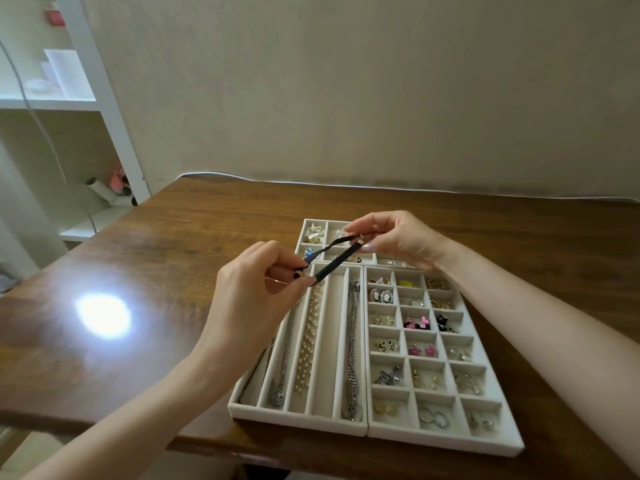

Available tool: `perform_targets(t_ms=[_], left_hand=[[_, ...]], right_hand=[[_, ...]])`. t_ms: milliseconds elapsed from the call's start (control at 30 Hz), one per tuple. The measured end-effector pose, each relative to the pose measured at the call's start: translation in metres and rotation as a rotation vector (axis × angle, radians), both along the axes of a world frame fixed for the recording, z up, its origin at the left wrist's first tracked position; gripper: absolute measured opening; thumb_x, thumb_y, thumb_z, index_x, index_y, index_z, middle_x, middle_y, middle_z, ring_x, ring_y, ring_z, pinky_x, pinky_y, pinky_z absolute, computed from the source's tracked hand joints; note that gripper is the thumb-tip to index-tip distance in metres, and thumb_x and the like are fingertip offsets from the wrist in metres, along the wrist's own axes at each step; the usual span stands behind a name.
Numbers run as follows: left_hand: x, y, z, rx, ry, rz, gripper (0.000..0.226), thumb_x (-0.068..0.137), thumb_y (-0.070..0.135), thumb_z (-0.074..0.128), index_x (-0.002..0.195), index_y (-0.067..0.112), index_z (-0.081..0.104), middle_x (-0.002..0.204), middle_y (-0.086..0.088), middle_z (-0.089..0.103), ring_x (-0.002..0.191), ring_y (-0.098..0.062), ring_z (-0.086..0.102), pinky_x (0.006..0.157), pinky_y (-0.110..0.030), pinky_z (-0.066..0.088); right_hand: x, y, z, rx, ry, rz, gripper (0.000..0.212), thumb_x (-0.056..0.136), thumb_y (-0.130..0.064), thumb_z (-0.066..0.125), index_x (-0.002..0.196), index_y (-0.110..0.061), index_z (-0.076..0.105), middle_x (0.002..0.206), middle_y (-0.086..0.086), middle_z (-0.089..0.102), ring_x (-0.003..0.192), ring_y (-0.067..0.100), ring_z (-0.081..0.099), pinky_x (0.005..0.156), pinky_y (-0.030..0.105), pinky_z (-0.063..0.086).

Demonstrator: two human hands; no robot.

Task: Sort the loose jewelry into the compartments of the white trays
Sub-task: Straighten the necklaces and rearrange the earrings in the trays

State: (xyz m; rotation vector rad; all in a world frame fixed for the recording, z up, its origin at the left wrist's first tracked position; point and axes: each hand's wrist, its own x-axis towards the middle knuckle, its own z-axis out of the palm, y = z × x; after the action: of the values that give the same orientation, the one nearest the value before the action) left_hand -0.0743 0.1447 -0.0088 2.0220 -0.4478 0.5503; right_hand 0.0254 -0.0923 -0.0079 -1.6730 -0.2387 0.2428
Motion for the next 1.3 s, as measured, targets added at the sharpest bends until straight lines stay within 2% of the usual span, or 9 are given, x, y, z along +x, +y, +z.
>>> perform_targets(t_ms=[100, 200, 400, 533, 733, 933, 1033, 1167, 1300], left_hand=[[-0.001, -0.001, 0.0, 0.182, -0.129, 0.08, 0.015, 0.07, 0.011, 0.079, 0.074, 0.013, 0.064, 0.071, 0.011, 0.06, 0.065, -0.004, 0.058, 0.06, -0.013, 0.048], [-0.002, -0.003, -0.003, 0.344, -0.09, 0.09, 0.014, 0.074, 0.019, 0.077, 0.073, 0.014, 0.064, 0.066, 0.01, 0.06, 0.061, -0.004, 0.056, 0.057, -0.021, 0.048], [-0.006, -0.004, -0.007, 0.543, 0.033, -0.1, 0.014, 0.084, 0.022, 0.065, 0.09, 0.023, 0.053, 0.055, 0.014, 0.048, 0.052, 0.004, 0.051, 0.05, -0.01, 0.036], [-0.008, -0.007, -0.007, 0.633, 0.144, -0.24, 0.011, 0.089, 0.022, 0.061, 0.08, 0.024, 0.055, 0.058, 0.018, 0.051, 0.053, 0.01, 0.054, 0.055, -0.005, 0.042], [-0.008, -0.005, -0.01, 0.657, 0.174, -0.192, 0.014, 0.086, 0.018, 0.059, 0.075, 0.021, 0.051, 0.064, 0.014, 0.053, 0.06, -0.004, 0.053, 0.058, -0.011, 0.044], [-0.01, -0.008, -0.007, 0.667, 0.135, -0.177, 0.025, 0.084, 0.035, 0.064, 0.069, 0.026, 0.047, 0.073, 0.013, 0.052, 0.063, -0.002, 0.048, 0.056, -0.014, 0.04], [-0.011, -0.009, -0.007, 0.654, 0.109, -0.144, 0.023, 0.083, 0.034, 0.065, 0.071, 0.026, 0.048, 0.078, 0.015, 0.046, 0.067, -0.001, 0.045, 0.057, -0.011, 0.035], [-0.012, -0.009, -0.006, 0.648, 0.16, -0.143, 0.019, 0.082, 0.03, 0.069, 0.075, 0.022, 0.053, 0.075, 0.011, 0.056, 0.068, -0.006, 0.052, 0.063, -0.019, 0.046], [-0.013, -0.011, -0.006, 0.658, 0.266, -0.245, 0.022, 0.078, 0.026, 0.073, 0.088, 0.023, 0.053, 0.076, 0.012, 0.06, 0.062, 0.002, 0.05, 0.061, -0.014, 0.044]], right_hand=[[0.003, 0.005, -0.001, -0.16, -0.076, -0.056, 0.019, 0.08, 0.013, 0.061, 0.094, 0.002, 0.069, 0.098, 0.017, 0.069, 0.083, 0.019, 0.07, 0.075, 0.025, 0.058], [0.006, 0.011, -0.002, -0.262, -0.141, -0.092, 0.011, 0.08, 0.007, 0.066, 0.09, 0.003, 0.069, 0.095, 0.019, 0.07, 0.08, 0.021, 0.071, 0.073, 0.026, 0.059], [0.011, 0.02, -0.003, -0.347, -0.174, -0.095, 0.007, 0.079, 0.003, 0.07, 0.086, 0.001, 0.068, 0.082, 0.013, 0.069, 0.069, 0.018, 0.066, 0.059, 0.02, 0.055], [0.01, 0.024, -0.007, -0.336, -0.092, -0.052, 0.004, 0.08, 0.0, 0.069, 0.084, 0.0, 0.069, 0.082, 0.012, 0.069, 0.07, 0.019, 0.066, 0.06, 0.02, 0.056], [0.007, 0.008, 0.0, -0.27, 0.032, 0.082, 0.024, 0.079, 0.01, 0.065, 0.096, -0.005, 0.071, 0.105, 0.015, 0.07, 0.093, 0.02, 0.069, 0.08, 0.025, 0.057], [0.004, 0.019, 0.0, -0.29, -0.046, -0.028, 0.01, 0.077, 0.006, 0.07, 0.086, 0.003, 0.07, 0.086, 0.015, 0.07, 0.075, 0.019, 0.07, 0.066, 0.021, 0.057], [0.005, 0.026, -0.001, -0.409, -0.101, -0.038, 0.009, 0.076, 0.003, 0.073, 0.085, 0.002, 0.071, 0.083, 0.014, 0.069, 0.072, 0.017, 0.067, 0.062, 0.019, 0.056], [0.004, 0.038, -0.002, -0.547, -0.159, -0.012, 0.012, 0.075, 0.006, 0.074, 0.081, -0.004, 0.069, 0.078, 0.009, 0.068, 0.067, 0.013, 0.066, 0.061, 0.022, 0.057], [0.001, 0.049, -0.005, -0.672, -0.235, 0.024, 0.017, 0.071, 0.003, 0.077, 0.082, -0.006, 0.067, 0.08, 0.007, 0.069, 0.068, 0.009, 0.066, 0.056, 0.015, 0.051]])
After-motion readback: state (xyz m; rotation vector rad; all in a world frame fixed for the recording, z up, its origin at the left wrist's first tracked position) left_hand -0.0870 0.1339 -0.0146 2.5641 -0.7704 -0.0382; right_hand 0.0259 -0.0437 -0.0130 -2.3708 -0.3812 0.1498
